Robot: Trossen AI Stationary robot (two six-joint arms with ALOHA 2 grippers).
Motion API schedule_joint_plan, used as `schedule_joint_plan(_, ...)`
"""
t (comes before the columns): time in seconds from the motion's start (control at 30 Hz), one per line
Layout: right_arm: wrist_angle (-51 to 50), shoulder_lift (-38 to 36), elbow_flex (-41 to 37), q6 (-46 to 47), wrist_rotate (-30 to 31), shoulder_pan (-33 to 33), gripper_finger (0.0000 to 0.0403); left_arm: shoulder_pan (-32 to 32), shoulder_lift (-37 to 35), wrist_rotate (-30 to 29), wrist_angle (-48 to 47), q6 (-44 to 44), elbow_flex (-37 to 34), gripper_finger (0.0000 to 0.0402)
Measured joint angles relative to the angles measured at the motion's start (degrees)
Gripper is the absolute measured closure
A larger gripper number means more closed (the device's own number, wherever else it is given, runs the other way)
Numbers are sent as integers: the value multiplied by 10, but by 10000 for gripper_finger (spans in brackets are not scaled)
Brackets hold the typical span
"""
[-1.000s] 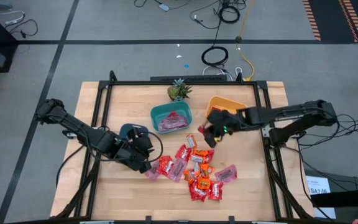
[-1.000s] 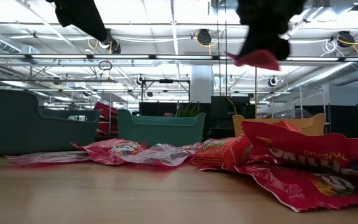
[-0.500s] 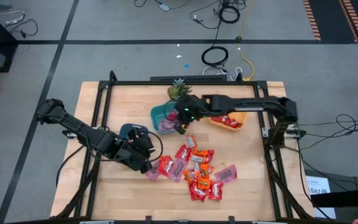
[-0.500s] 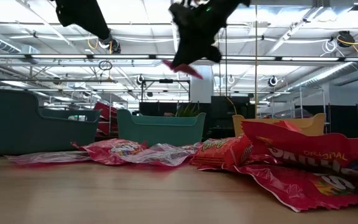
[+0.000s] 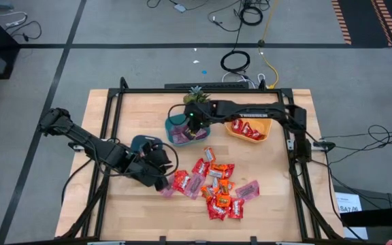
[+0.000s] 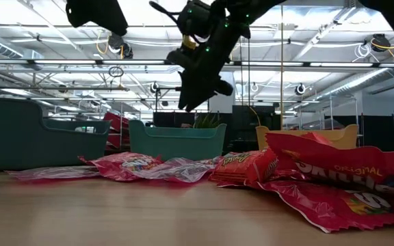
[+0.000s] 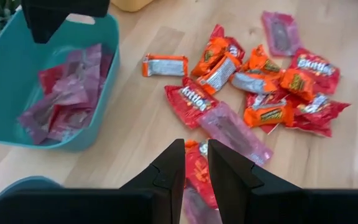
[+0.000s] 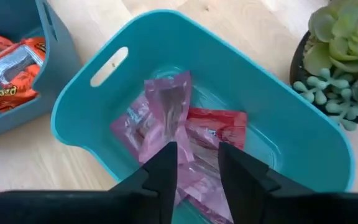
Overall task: Sort candy
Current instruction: Put the red candy into the yellow bin
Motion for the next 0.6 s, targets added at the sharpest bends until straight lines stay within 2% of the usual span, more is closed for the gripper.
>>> schedule_joint_plan(0.27,-84,-61,0,-17,0,1,264,0,0,1,12,0,0,322)
schedule_joint_plan(0.6,-197,-152,-8,-3,78,32,250,9,0,1,11,-7,0,320)
